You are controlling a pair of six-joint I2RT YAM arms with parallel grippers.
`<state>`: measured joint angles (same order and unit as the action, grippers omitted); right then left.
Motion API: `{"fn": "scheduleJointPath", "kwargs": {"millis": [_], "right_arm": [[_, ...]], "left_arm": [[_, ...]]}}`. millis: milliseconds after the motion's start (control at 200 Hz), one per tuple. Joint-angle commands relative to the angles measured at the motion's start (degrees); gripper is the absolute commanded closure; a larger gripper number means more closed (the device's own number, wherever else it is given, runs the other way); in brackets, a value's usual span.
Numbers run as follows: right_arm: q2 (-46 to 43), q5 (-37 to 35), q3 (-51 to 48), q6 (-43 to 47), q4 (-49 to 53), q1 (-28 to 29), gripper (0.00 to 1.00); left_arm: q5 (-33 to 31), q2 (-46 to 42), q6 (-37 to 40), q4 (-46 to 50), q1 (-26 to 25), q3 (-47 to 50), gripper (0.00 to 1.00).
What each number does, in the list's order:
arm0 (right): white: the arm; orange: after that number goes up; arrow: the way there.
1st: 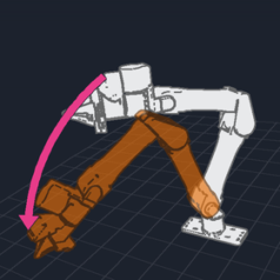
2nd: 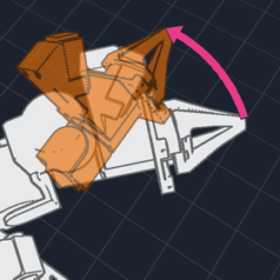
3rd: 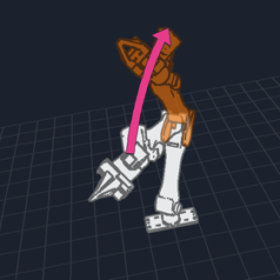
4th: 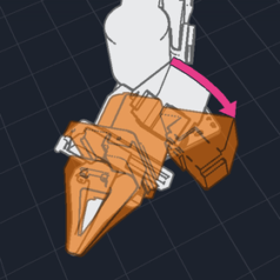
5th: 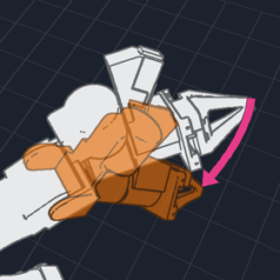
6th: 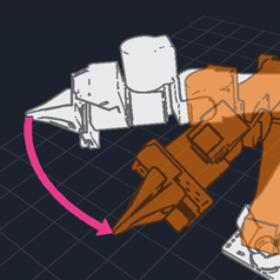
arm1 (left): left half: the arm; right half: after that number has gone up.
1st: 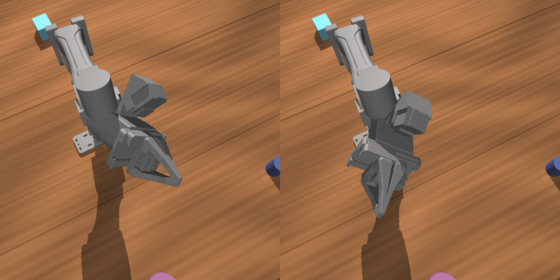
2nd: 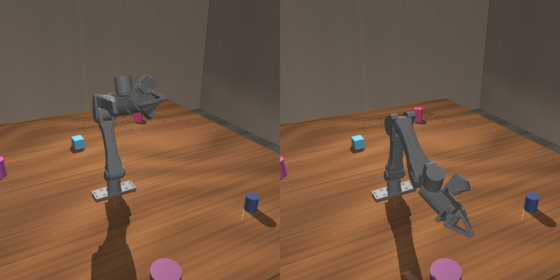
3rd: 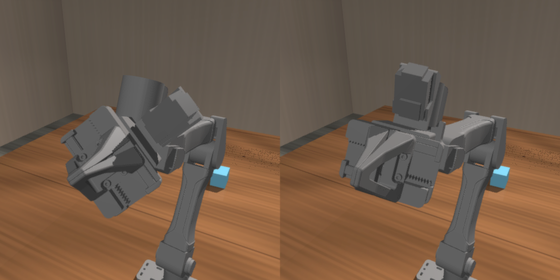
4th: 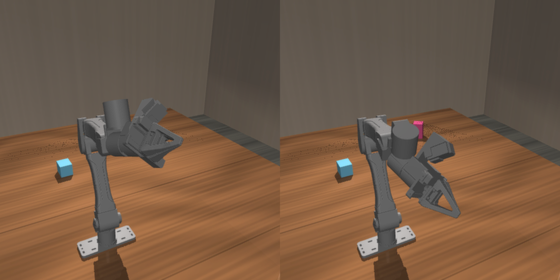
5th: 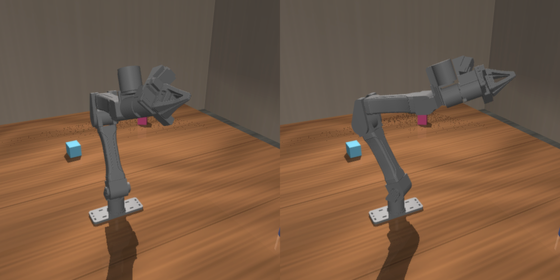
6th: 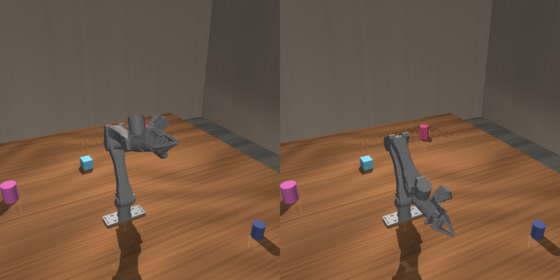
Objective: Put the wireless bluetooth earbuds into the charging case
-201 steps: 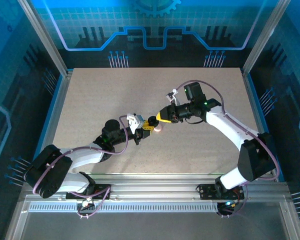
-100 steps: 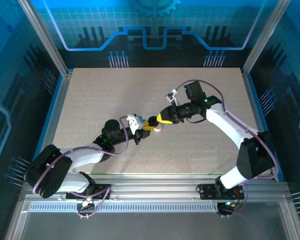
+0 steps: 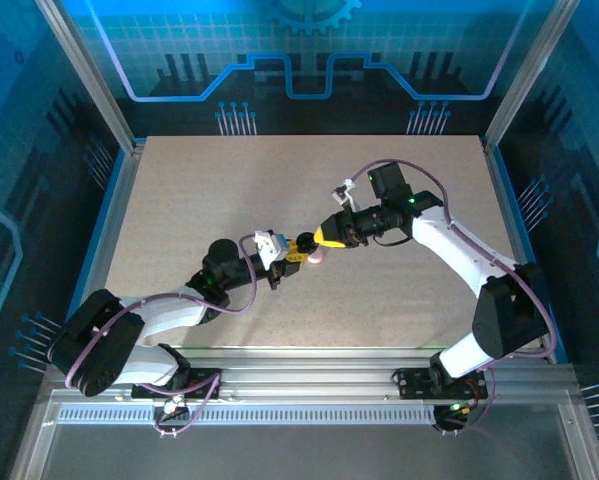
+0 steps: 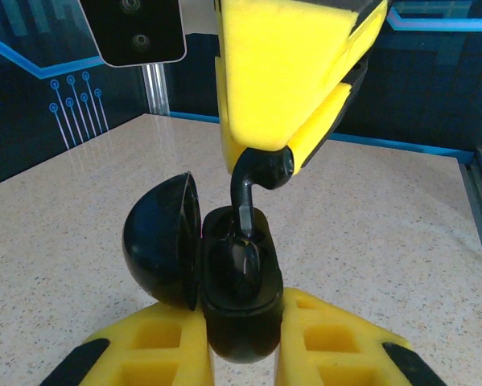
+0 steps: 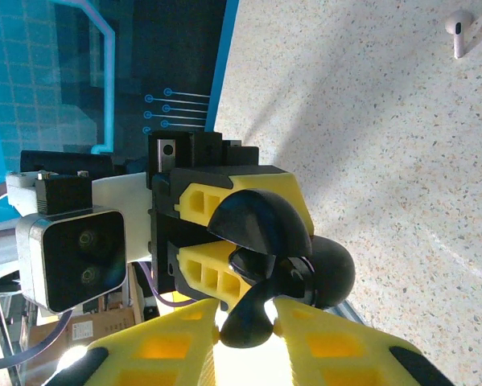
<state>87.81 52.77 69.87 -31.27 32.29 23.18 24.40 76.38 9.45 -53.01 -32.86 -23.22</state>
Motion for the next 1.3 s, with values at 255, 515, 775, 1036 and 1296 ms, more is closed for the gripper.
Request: {"fn": "scheduleJointPath", "kwargs": {"millis": [255, 515, 775, 1036, 1296], "right_arm": [[2.1, 0.3, 3.0, 3.1, 4.3, 0.5, 0.77], [3.6, -0.1, 5.8, 10.1, 10.0, 0.6, 0.78], [6.4, 0.2, 9.4, 16.5, 15.5, 0.7, 0.78], [7.3, -0.2, 12.5, 26.4, 21.4, 0.8, 0.78], [7.5, 0.0, 13.1, 31.3, 22.1, 1.1, 0.79]], "left_arm": [[2.2, -1.0, 1.5, -2.1, -0.4, -0.1, 0.82], [3.6, -0.9, 0.3, -2.1, -0.4, -0.6, 0.82], [4.6, -1.1, -0.1, -1.7, -0.4, -0.8, 0.82], [5.1, -1.2, -0.3, -1.5, -0.4, -1.1, 0.82], [5.0, -1.6, -0.2, -1.2, -0.5, -0.9, 0.82]]}}
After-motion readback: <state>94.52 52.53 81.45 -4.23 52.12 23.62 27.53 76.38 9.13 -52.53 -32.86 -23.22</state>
